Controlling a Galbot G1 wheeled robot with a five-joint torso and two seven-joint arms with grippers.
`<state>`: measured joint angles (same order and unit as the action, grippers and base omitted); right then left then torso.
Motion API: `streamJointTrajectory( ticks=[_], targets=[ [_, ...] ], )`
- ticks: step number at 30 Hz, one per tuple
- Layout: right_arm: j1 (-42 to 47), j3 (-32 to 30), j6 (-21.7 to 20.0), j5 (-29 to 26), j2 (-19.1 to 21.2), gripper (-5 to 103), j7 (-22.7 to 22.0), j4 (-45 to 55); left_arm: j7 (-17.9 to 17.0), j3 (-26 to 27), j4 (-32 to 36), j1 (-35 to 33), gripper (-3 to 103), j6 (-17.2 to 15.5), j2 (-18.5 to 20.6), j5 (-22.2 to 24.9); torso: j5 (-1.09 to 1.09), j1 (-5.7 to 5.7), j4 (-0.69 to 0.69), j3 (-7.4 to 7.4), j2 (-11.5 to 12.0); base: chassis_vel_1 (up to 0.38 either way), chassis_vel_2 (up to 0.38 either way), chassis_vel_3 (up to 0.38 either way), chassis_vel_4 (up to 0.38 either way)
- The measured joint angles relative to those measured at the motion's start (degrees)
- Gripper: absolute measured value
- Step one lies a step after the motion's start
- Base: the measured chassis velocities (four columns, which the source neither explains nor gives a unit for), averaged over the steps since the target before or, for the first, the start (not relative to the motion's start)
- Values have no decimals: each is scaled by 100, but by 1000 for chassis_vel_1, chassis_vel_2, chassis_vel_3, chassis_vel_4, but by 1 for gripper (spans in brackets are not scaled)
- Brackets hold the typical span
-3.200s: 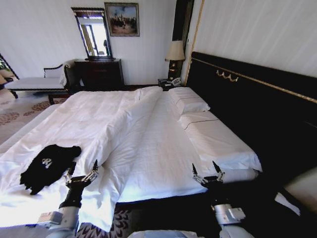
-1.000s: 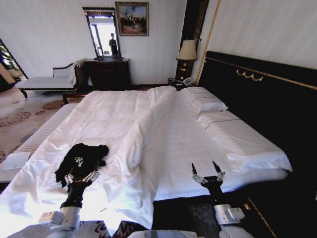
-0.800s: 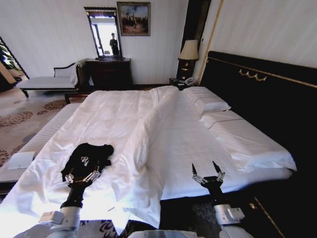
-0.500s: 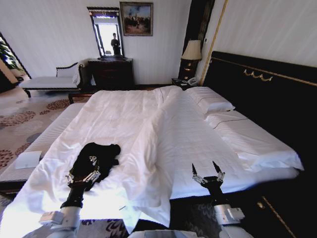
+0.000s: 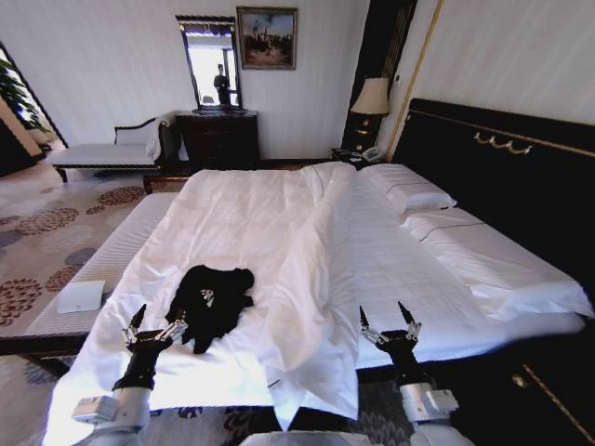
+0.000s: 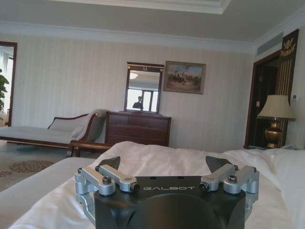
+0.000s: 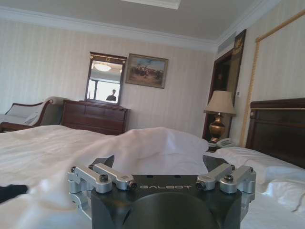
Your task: Fold the clothes on the bed.
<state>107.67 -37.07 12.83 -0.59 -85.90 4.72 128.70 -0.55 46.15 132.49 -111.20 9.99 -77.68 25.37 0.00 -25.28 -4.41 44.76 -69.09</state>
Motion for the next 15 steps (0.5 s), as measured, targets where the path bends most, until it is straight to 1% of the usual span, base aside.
streamJointTrajectory(
  ticks=[3, 7, 8, 11, 14, 15],
  targets=[
    [35, 129, -7, 30, -13, 100, 1, -2, -1, 6, 0, 0, 100, 0, -6, 5, 0, 0, -1, 0, 0, 175, 176, -180, -173],
    [61, 323, 7, -73, -17, 100, 72, -22, -3, 19, 0, 0, 100, 0, -12, 9, 1, 0, -1, 0, 0, 162, 184, -180, -179],
    [74, 468, 9, -160, -17, 100, 73, -23, -4, 34, 0, -2, 100, 0, -13, 16, -1, 0, 0, 0, -1, 132, 153, -93, -111],
    [73, 588, -51, -221, -17, 100, 48, -45, -5, 53, 0, -4, 100, 1, -18, 28, -4, 0, 0, 0, -1, 97, 103, -61, -68],
    [33, 748, -264, -360, 25, 100, -23, -162, -2, 101, 1, -30, 100, 9, -43, 62, 0, 0, 0, 0, 0, 11, 22, -11, -6],
    [33, 748, -264, -360, 25, 100, -23, -162, -2, 101, 1, -30, 100, 9, -43, 62, 0, 0, 0, 0, 0, 0, 0, 0, 0]
  ],
)
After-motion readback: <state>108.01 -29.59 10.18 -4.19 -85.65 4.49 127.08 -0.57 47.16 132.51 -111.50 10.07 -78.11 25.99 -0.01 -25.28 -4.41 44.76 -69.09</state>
